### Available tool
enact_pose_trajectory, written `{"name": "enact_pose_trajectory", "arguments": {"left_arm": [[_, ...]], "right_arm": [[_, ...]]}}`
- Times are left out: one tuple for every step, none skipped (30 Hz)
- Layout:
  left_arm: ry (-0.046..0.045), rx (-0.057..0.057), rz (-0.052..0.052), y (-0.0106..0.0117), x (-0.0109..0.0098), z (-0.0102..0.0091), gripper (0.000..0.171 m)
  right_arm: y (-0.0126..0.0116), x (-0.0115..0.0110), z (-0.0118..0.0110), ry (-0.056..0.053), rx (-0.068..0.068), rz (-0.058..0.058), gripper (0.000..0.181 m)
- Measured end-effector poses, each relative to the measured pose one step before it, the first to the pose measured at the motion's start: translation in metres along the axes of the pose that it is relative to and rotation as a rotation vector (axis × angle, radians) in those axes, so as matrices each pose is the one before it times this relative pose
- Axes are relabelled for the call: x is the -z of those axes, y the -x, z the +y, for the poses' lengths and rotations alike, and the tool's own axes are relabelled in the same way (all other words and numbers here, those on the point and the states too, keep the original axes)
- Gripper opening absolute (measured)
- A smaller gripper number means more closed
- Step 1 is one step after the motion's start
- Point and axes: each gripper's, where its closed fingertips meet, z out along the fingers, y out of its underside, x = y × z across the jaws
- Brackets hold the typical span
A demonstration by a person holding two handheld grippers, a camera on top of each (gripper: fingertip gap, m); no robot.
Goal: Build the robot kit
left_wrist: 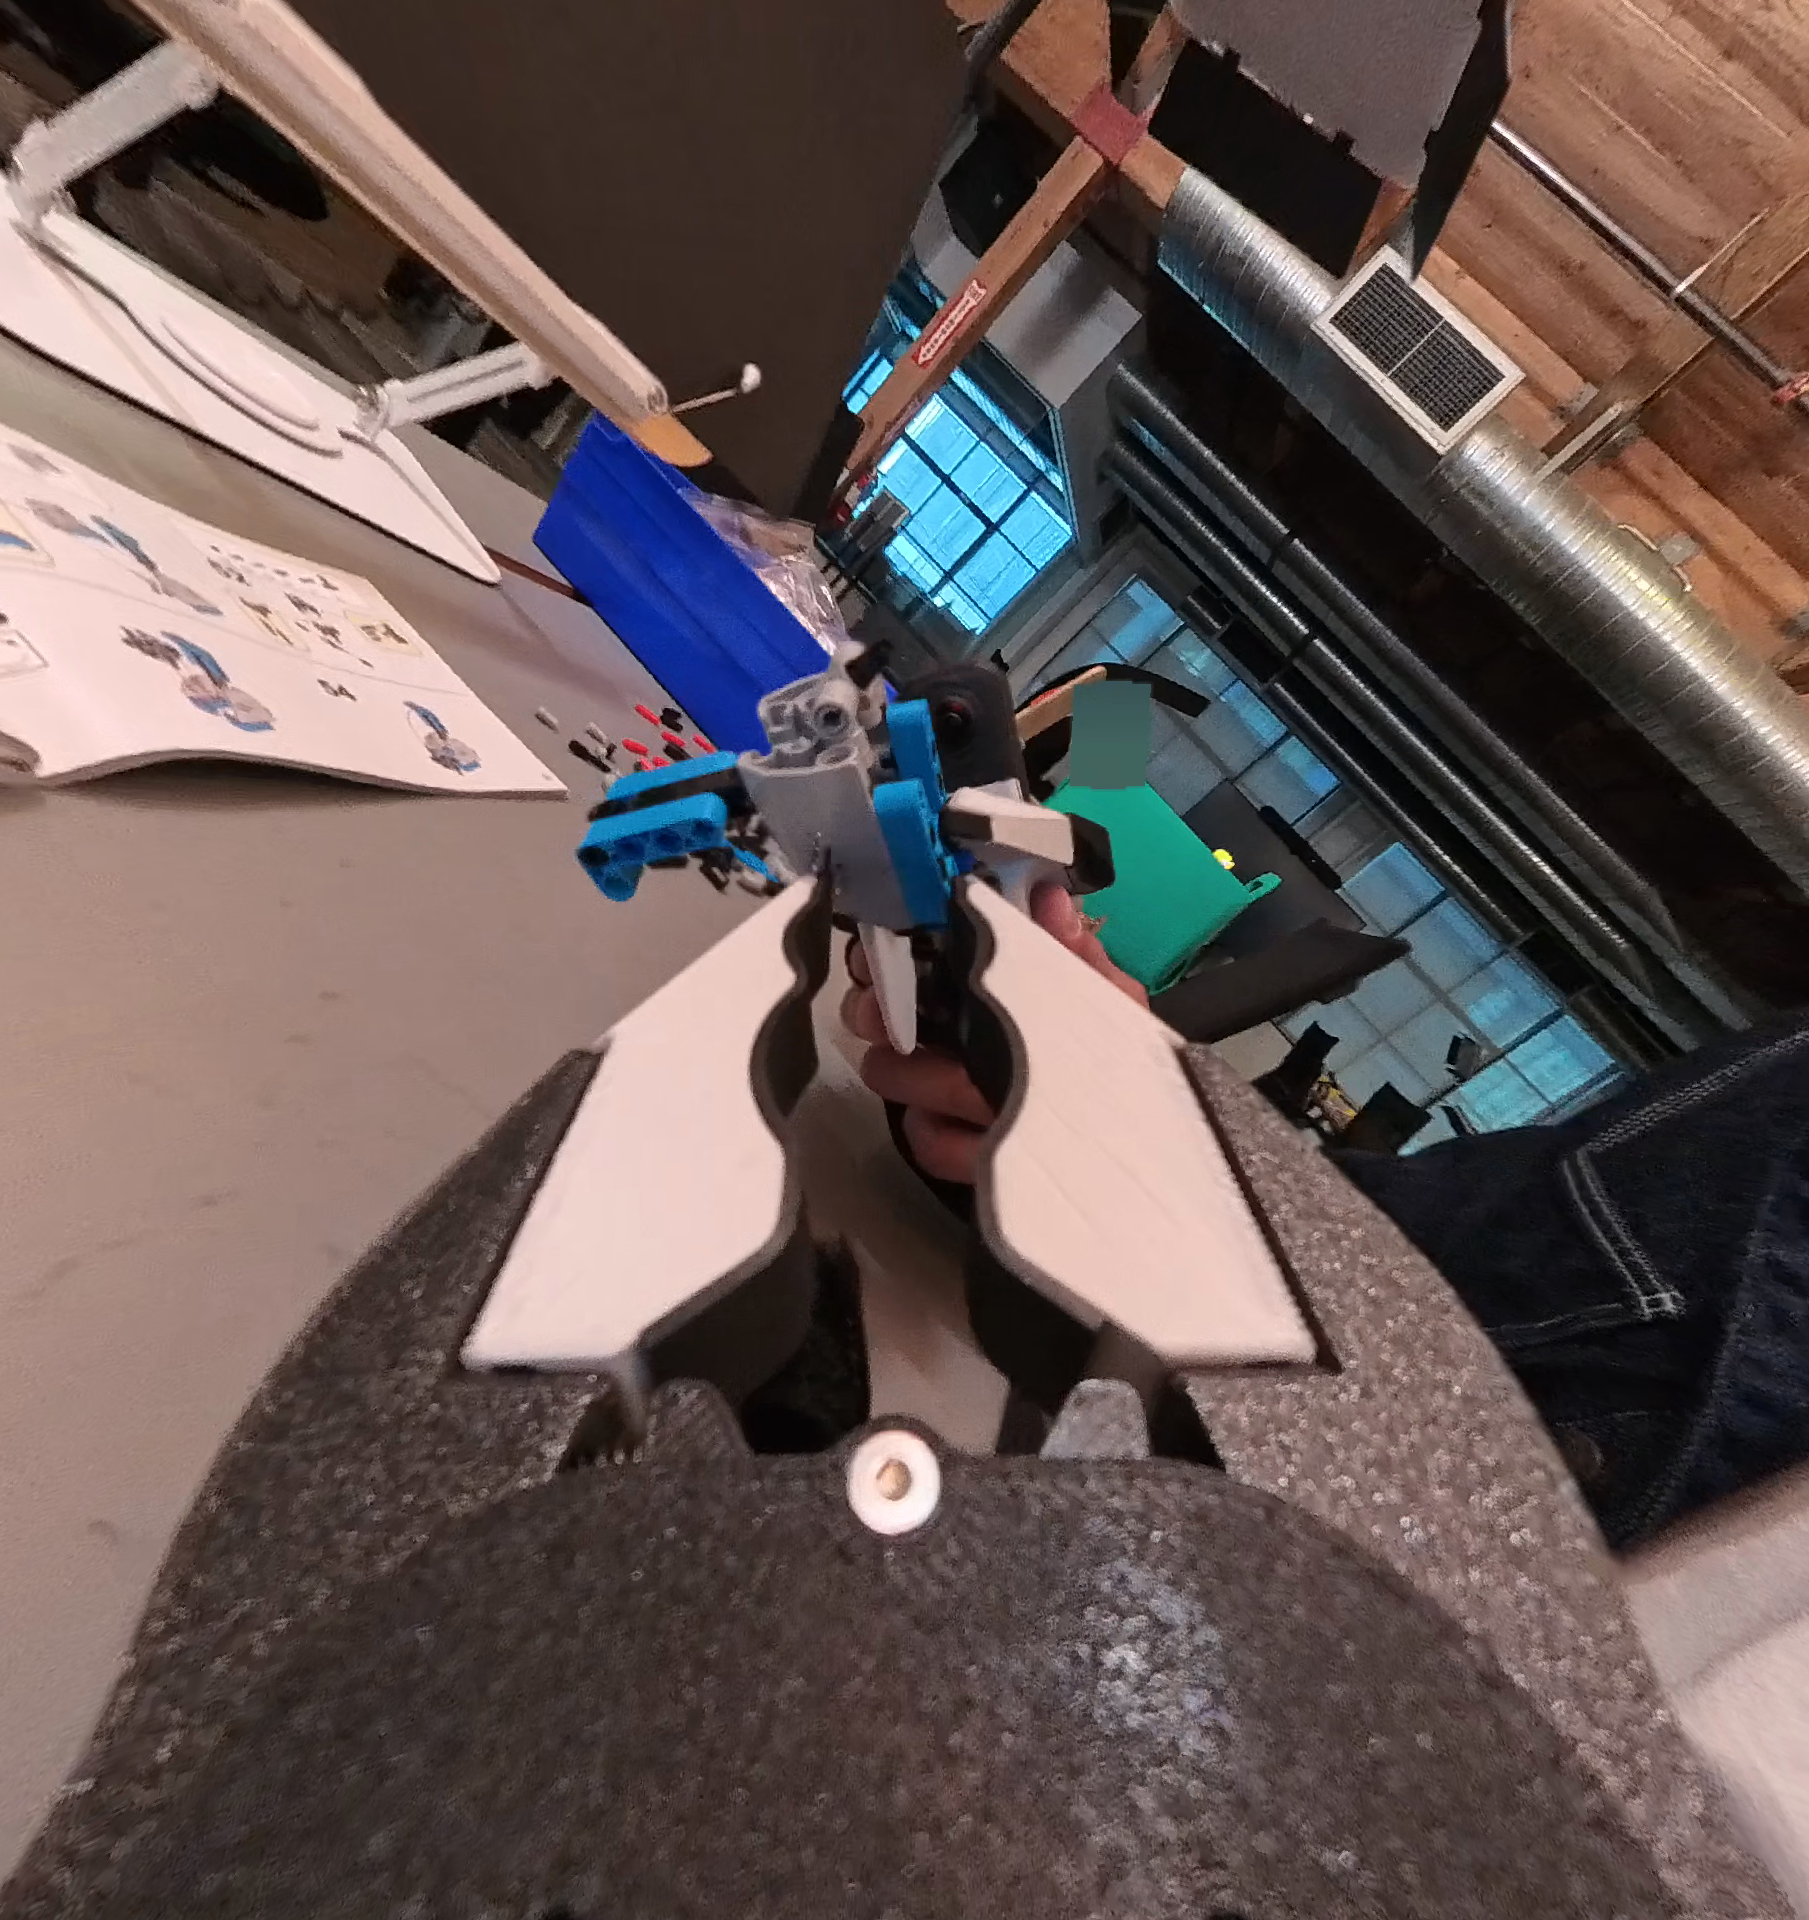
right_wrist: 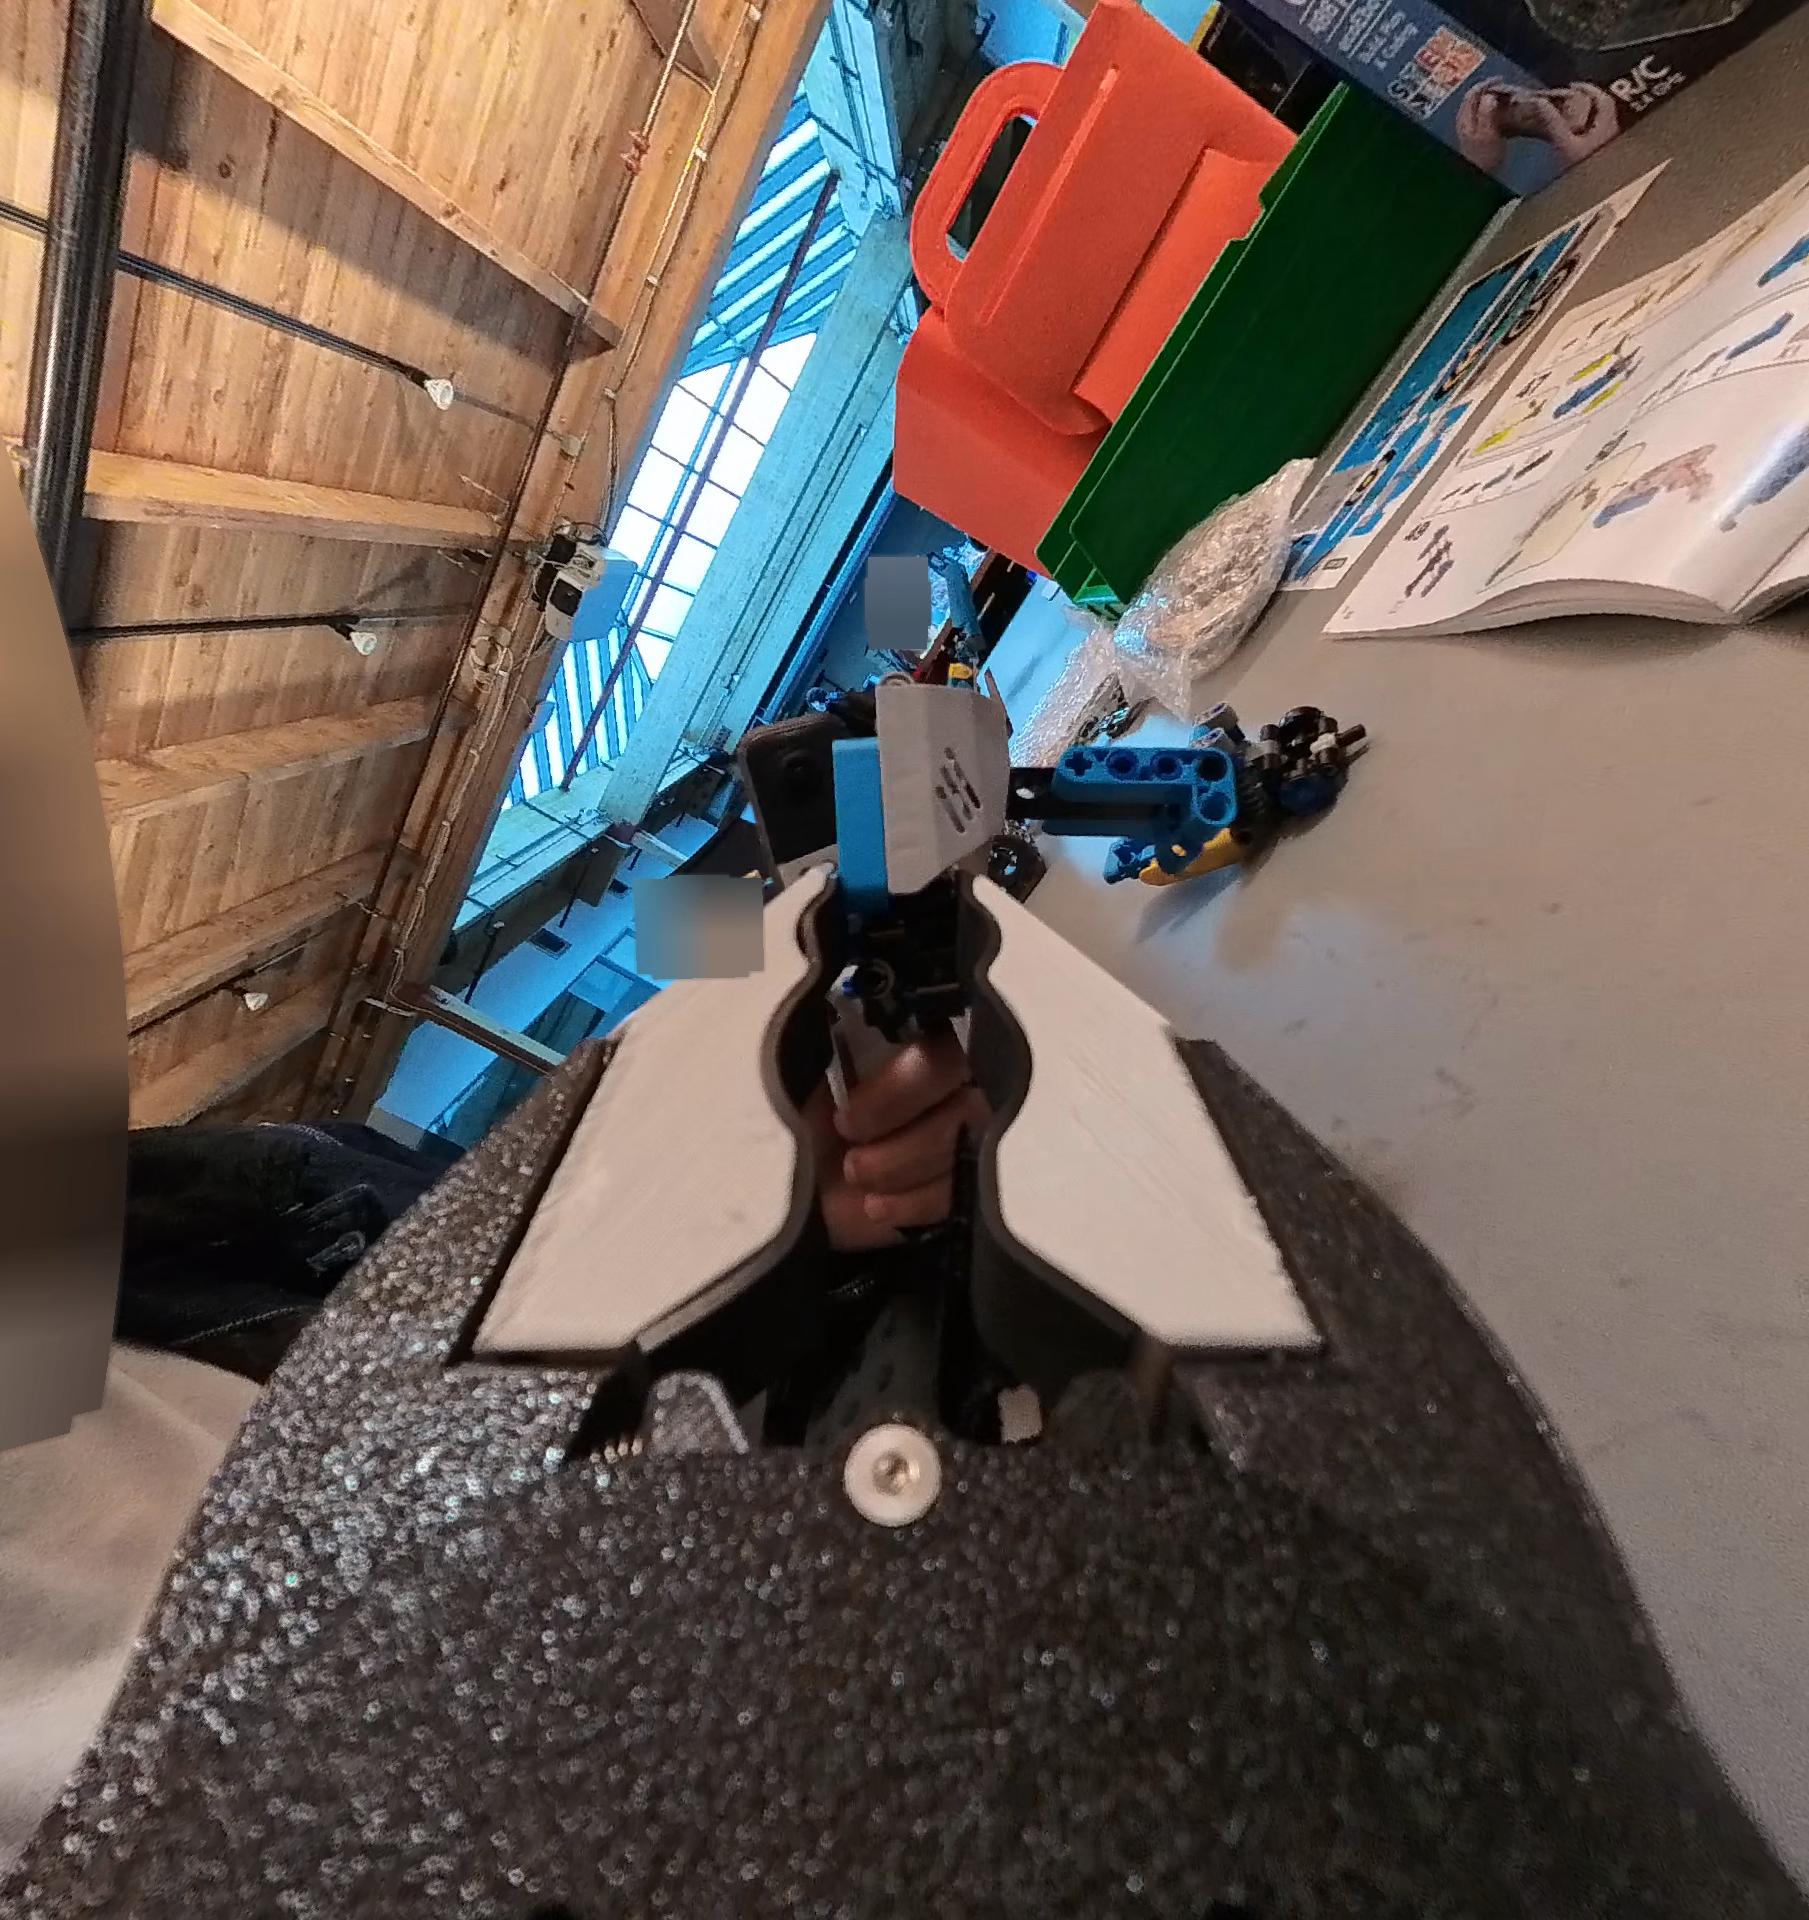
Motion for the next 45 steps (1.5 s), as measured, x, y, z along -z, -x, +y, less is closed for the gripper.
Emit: {"name": "enact_pose_trajectory", "arguments": {"left_arm": [[0.01339,0.0177,0.0017,0.00139,-0.0009,0.00245,0.027],[0.01382,0.0146,-0.0054,0.0023,-0.00101,0.0025,0.032],[0.00694,0.0137,0.0058,0.00021,-0.00084,0.00126,0.035],[0.00385,0.0119,0.0185,-0.00196,-0.00083,0.00075,0.035],[0.01025,0.0089,0.0083,-0.00051,-0.00123,0.00186,0.036],[0.01016,0.01,0.0087,-0.0004,-0.00119,0.00171,0.036],[0.00616,0.0147,0.0197,-0.00195,-0.00083,0.00111,0.036],[0.0038,0.021,0.0277,-0.00276,-0.00083,0.00093,0.036],[0.00562,0.0244,0.0288,-0.00255,-0.00091,0.00129,0.036],[0.00971,0.0264,0.0276,-0.00214,-0.0012,0.00201,0.035],[0.00787,0.0257,0.0282,-0.00247,-0.00138,0.00151,0.036],[0.00262,0.016,0.0202,-0.00209,-0.00102,0.00081,0.035],[0.0002,0.004,0.0059,-0.00083,-0.0003,0.0003,0.034],[-0.00144,-0.0054,-0.0021,-0.00031,0.00039,-0.00042,0.034],[-0.00104,-0.0106,-0.0065,-0.00011,0.00039,-0.00032,0.033],[-0.0016,-0.01,-0.0038,-0.00046,0.00015,-0.00006,0.032],[-0.00468,-0.0092,0.0056,-0.00187,0.00051,-0.00067,0.026],[-0.00765,-0.0101,-0.007,0.00002,0.00084,-0.00107,0.025],[-0.00237,-0.0155,-0.0156,0.00113,0.0006,-0.00034,0.024],[0.0042,-0.0227,-0.0253,0.00237,-0.00002,0.00057,0.024],[0.00915,-0.0225,-0.0136,0.00045,-0.00092,0.0011,0.025],[0.01388,-0.0219,-0.0054,-0.00111,-0.00148,0.00206,0.024],[0.01939,-0.027,-0.0122,-0.0004,-0.00212,0.00361,0.025],[0.02096,-0.0284,-0.0143,-0.00034,-0.00284,0.0038,0.025],[0.01458,-0.0227,-0.0053,-0.00124,-0.00239,0.00245,0.026],[0.0057,-0.0148,-0.0074,-0.00007,-0.0017,0.00062,0.026],[-0.0077,-0.0061,-0.0151,0.00211,-0.00019,-0.00168,0.025],[-0.00725,0.0007,-0.0044,0.00101,0.00092,-0.00131,0.021],[-0.00335,0.0038,0.0046,-0.00012,0.00123,-0.00042,0.015],[0.00238,0.0025,0.0017,-0.00011,0.00107,0.00035,0.014],[0.00471,-0.0107,0.0053,-0.00141,0.00053,0.00086,0.006],[0.00063,-0.0128,-0.0058,-0.00048,0.0003,0.00015,0.006],[0.00437,-0.0118,-0.0024,-0.00062,0.00005,0.00035,0.006],[0.00379,-0.0055,0.0054,-0.00123,-0.00032,0.00068,0.006],[0.00436,-0.0006,0.0035,-0.00055,-0.00044,0.00091,0.006],[0.00172,0.0004,0.0017,-0.00019,0.0,0.0002,0.006],[-0.00373,0.0004,0.0034,-0.00049,0.00064,-0.00064,0.006],[-0.00268,-0.0017,0.0004,-0.00015,0.00055,-0.0004,0.006],[0.0016,-0.0017,-0.0043,0.00059,0.00022,0.00019,0.006],[0.00295,0.002,-0.0014,0.00038,0.0,0.00055,0.006],[0.00069,0.0007,0.0032,-0.00046,-0.00014,0.00021,0.006],[0.00198,-0.0042,0.0002,-0.00042,-0.00028,0.00039,0.006],[0.00251,-0.0067,-0.0039,0.00013,-0.00023,0.00036,0.006],[0.00197,-0.0051,-0.0042,0.00031,-0.00026,0.00045,0.006],[0.00139,-0.0049,-0.004,0.00024,-0.00014,0.00011,0.006]], "right_arm": [[-0.00007,0.00031,-0.00039,-0.0032,-0.0067,-0.0037,0.018],[-0.00006,0.00015,-0.00015,-0.0006,-0.0063,-0.0032,0.018],[-0.00019,0.00047,-0.00095,-0.0066,-0.0033,-0.001,0.018],[0.00038,0.0003,-0.00044,-0.0032,0.0004,-0.0006,0.019],[0.0008,-0.00056,0.00114,0.0087,0.006,-0.0014,0.019],[0.00098,-0.00094,0.00127,0.0086,0.01,0.0015,0.018],[0.00124,-0.00088,0.00079,0.0044,0.0123,0.0013,0.019],[0.00104,-0.0009,0.00087,0.006,0.0112,0.0009,0.019],[0.00039,-0.00066,0.00087,0.007,0.0078,0.0026,0.019],[0.00007,-0.00019,0.0003,0.0011,0.003,0.001,0.018],[0.00037,-0.00006,-0.00004,-0.0011,-0.0058,-0.006,0.019],[-0.00005,-0.00033,0.00112,0.006,-0.0114,-0.0064,0.018],[0.00014,-0.00022,0.00097,0.0041,-0.0079,-0.0077,0.018],[0.00052,0.00026,-0.00052,-0.0041,-0.0067,-0.0063,0.018],[0.00019,0.00009,0.00014,0.0016,0.0007,-0.0021,0.019],[-0.00009,0.00017,-0.00023,0.0009,0.004,0.0023,0.018],[-0.00079,0.00066,-0.00096,-0.0036,0.0059,0.0078,0.018],[-0.00126,0.00142,-0.00157,-0.0074,0.0007,0.0068,0.02],[0.0001,0.00105,-0.00093,-0.005,-0.0151,-0.0078,0.019],[0.00121,0.00089,-0.00073,-0.0076,-0.0226,-0.0186,0.019],[0.00073,0.00027,0.00049,0.0001,-0.0199,-0.0138,0.018],[0.00005,-0.00001,0.00031,-0.0021,-0.0087,-0.005,0.018],[0.00103,0.00015,-0.00133,-0.0109,-0.0042,-0.0073,0.019],[0.00057,-0.0001,-0.00108,-0.0073,-0.0018,-0.0036,0.018],[-0.00007,-0.00061,0.00056,0.0028,0.0028,0.0009,0.018],[0.00089,-0.00113,0.00151,0.0076,0.0016,-0.0049,0.018],[0.00145,-0.00124,0.00126,0.003,-0.0003,-0.0077,0.019],[0.00094,-0.00125,0.00103,0.0025,0.0031,-0.0039,0.018],[0.00145,-0.0005,0.00012,0.0021,0.0046,-0.0061,0.018],[0.0001,-0.00021,0.00061,0.0084,0.0096,0.0042,0.018],[-0.00096,0.00005,0.00087,0.0097,0.0217,0.0148,0.018],[-0.00172,0.00057,0.00018,0.0077,0.0291,0.0213,0.019],[0.00076,0.00053,0.00055,0.0139,0.0247,0.0061,0.018],[0.0015,0.00036,0.00091,0.0194,0.0249,0.0025,0.019],[0.00125,0.00049,0.00083,0.0188,0.0272,0.0062,0.019],[0.00022,0.00042,0.00075,0.0155,0.0275,0.0107,0.019],[0.00057,0.00032,0.00018,0.0102,0.0174,0.0028,0.019],[0.00067,0.00066,0.00018,0.0089,0.0016,-0.0045,0.019],[-0.00034,0.0009,0.00046,0.0089,-0.006,-0.0028,0.018],[-0.00086,0.00074,0.00073,0.0066,-0.0024,-0.0001,0.018],[0.00015,0.00067,0.0005,0.0038,-0.0004,-0.0045,0.019],[0.00056,0.00024,0.00013,0.0004,-0.0043,-0.005,0.018],[-0.00035,-0.00014,0.00029,0.0003,-0.0054,0.0,0.019],[-0.00058,0.00018,0.00024,0.0008,-0.0075,0.0022,0.019],[-0.00048,0.00022,0.00018,-0.0002,-0.0035,0.002,0.018]]}}
